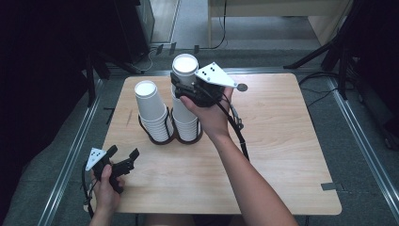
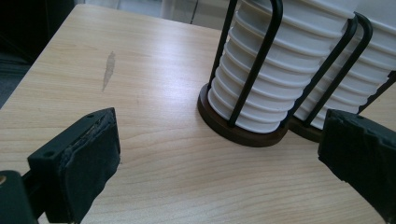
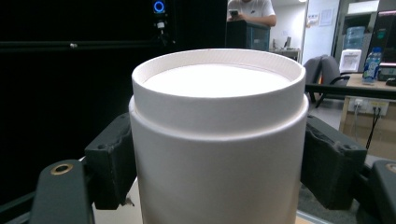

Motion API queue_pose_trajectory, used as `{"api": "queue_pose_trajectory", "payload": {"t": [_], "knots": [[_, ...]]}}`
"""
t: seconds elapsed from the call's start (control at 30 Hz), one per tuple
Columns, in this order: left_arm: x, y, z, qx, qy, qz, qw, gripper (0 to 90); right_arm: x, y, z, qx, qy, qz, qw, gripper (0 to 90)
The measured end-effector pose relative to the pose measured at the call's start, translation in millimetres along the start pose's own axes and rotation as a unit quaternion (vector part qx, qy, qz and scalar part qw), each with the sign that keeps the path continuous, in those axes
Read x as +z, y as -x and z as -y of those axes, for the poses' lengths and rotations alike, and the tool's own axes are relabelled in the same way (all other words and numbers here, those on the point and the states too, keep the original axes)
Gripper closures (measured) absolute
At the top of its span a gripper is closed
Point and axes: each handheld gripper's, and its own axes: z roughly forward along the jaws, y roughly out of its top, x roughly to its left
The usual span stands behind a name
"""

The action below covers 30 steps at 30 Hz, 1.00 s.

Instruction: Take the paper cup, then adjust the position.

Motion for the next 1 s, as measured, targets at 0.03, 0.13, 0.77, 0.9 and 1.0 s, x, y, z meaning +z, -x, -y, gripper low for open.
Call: {"api": "queue_pose_trajectory", "payload": {"t": [0.03,0.13,0.77,0.9,1.0], "knots": [[0.1,0.1,0.0,0.0,0.0,0.0,1.0,0.0,-1.4,0.7,-2.1,-0.002,0.005,0.0,1.0,22.3],[0.7,0.5,0.2,-0.002,0.001,0.001,1.0,0.0,-7.1,1.9,-8.4,-0.001,0.014,0.002,0.9999,22.3],[3.3,4.9,0.3,0.008,-0.003,0.007,0.9999,0.0,-52.7,24.5,-19.1,-0.017,0.028,0.017,0.9993,22.3],[3.1,9.0,-0.5,0.017,-0.002,0.018,0.9997,0.0,-64.9,31.5,-15.9,-0.015,0.025,0.016,0.9994,22.3],[0.6,13.2,-1.6,0.024,0.004,0.029,0.9993,0.0,-78.1,37.1,-10.5,-0.009,0.028,0.014,0.9995,22.4]]}}
